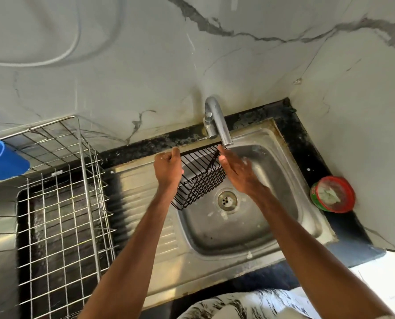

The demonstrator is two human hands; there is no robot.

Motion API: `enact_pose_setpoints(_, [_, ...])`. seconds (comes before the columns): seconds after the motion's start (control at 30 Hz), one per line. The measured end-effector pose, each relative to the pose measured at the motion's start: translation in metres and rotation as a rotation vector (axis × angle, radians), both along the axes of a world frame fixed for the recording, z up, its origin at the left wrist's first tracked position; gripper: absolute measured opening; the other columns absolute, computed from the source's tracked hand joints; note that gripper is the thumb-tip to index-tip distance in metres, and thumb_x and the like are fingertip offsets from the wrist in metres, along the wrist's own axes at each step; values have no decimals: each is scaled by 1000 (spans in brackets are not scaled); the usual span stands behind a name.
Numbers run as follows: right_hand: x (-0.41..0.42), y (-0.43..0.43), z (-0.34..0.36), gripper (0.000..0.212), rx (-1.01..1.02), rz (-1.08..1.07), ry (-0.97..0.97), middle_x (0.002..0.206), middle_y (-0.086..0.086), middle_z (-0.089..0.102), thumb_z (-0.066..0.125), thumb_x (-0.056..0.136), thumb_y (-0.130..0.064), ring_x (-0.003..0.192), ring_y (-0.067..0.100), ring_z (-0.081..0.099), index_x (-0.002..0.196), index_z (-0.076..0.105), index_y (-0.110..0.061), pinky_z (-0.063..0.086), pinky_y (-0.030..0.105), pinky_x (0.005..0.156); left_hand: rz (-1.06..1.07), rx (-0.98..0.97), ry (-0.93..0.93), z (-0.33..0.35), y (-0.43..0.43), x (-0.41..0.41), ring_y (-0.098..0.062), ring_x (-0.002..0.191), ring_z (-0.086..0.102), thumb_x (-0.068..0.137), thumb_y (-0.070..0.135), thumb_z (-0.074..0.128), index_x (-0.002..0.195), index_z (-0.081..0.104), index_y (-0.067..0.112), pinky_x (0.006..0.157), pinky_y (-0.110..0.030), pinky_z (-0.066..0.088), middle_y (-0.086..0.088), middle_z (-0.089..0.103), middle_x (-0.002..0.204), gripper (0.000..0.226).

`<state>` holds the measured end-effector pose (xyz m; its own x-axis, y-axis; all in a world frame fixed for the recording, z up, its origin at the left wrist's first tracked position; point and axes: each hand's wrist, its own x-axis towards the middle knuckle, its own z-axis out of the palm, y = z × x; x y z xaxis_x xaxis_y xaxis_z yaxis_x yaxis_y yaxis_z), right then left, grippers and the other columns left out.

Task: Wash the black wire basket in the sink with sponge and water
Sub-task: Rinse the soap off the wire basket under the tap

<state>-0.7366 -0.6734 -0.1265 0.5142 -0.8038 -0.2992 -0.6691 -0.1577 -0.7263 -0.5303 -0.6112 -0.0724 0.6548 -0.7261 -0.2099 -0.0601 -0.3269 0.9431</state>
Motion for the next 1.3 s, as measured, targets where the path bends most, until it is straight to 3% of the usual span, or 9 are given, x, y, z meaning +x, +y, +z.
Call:
enact_pose_setpoints(0.1, [-5,-13,-5,67,45,-60,137,168,-3,18,9,101,-65,155,20,13,161,11,-34,2,57,124,20,-9,29,-4,5,4,-2,31,26,100,1,57,52,40,15,36,-14,34,15,30,36,53])
enact_pose_setpoints(0.27, [20,15,9,65,-131,219,24,169,-10,1,9,103,-60,154,7,-2,161,2,-30,-7,47,125,15,-22,63,-9,7,1,-4,34,19,101,3,56,53,38,10,37,-18,27,7,24,42,52])
enact_pose_setpoints(0.43, [-11,-11,10,79,242,-245,-25,166,-3,22,39,93,-76,151,21,24,158,26,-33,24,47,121,-36,-81,70,-11,16,3,-5,34,20,103,8,58,54,40,8,41,-23,32,12,25,41,52])
enact_pose_setpoints(0.53, [-21,-19,18,58,619,-370,-197,144,2,50,67,86,-60,123,23,55,133,57,-27,53,50,100,-19,-103,109,-16,25,7,-6,34,23,104,12,61,53,40,10,39,-21,34,9,27,42,55])
enact_pose_setpoints(0.63, [-25,-23,13,63,679,-416,-329,134,7,59,86,73,-47,116,22,64,123,65,-15,62,50,81,-99,-105,123,-24,37,18,-12,37,32,103,21,63,55,49,6,42,-23,32,-5,38,47,52])
enact_pose_setpoints(0.8, [-23,-30,22,62,489,-442,-185,114,9,67,94,66,-32,100,20,71,115,62,-10,64,43,71,-468,201,-17,-34,48,24,-21,56,69,90,51,72,88,67,11,55,-37,59,-4,75,72,40])
enact_pose_setpoints(0.93, [-23,-34,47,62,102,-282,36,94,-5,69,92,56,-52,86,11,68,100,63,-18,58,26,65,-699,284,33,-30,34,1,-27,64,76,102,48,58,94,73,8,59,-40,63,-3,81,86,43])
enact_pose_setpoints(1.1, [-38,-45,64,67,55,-268,86,87,-6,71,81,42,-68,81,14,72,89,64,-24,63,44,67,-688,238,67,-25,13,-19,-26,60,74,106,45,51,85,70,6,51,-28,58,-7,80,80,48])
enact_pose_setpoints(1.3, [-14,-26,73,57,-174,-106,263,82,-17,62,82,56,-70,72,2,57,91,59,-30,38,20,63,-647,114,132,-29,-10,-52,-22,62,75,109,37,47,102,70,1,48,-20,53,-17,77,82,43])
